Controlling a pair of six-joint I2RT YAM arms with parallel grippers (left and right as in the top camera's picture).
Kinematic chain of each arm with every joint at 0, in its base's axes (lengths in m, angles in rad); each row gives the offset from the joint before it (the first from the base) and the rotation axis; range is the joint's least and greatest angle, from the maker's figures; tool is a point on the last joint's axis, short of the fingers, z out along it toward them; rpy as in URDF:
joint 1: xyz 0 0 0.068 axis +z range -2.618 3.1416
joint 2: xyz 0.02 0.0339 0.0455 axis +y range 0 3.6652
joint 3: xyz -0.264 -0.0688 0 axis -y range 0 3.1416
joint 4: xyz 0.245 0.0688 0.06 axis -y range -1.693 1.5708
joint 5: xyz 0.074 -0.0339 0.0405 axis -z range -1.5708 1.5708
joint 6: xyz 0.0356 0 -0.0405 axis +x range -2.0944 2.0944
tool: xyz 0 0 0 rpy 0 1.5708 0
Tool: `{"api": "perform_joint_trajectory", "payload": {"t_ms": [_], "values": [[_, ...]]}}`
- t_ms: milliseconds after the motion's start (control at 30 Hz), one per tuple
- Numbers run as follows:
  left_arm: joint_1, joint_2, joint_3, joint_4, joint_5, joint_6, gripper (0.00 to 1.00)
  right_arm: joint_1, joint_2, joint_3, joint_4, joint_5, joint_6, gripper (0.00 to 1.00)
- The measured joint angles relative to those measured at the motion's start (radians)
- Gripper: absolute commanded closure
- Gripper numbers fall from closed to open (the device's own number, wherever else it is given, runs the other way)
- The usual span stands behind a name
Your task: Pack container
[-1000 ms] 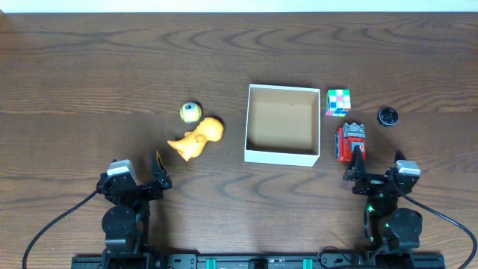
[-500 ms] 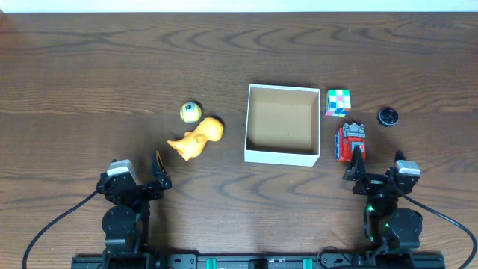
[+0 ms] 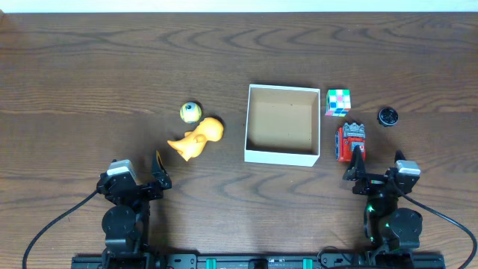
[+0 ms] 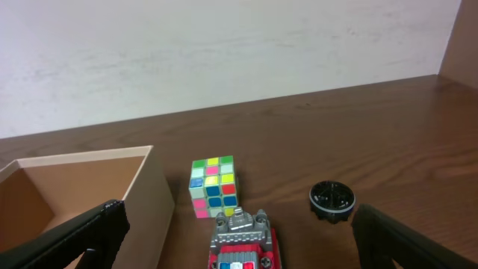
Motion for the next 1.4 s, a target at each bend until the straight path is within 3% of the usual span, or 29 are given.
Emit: {"api": "perform_joint_trajectory", "payload": {"t_ms": [1400], "values": [[0.000,0.000,0.000,0.000,0.000,0.000,0.02,0.000,0.000,0.000,0.030,-0.006,0.029,0.01]]}}
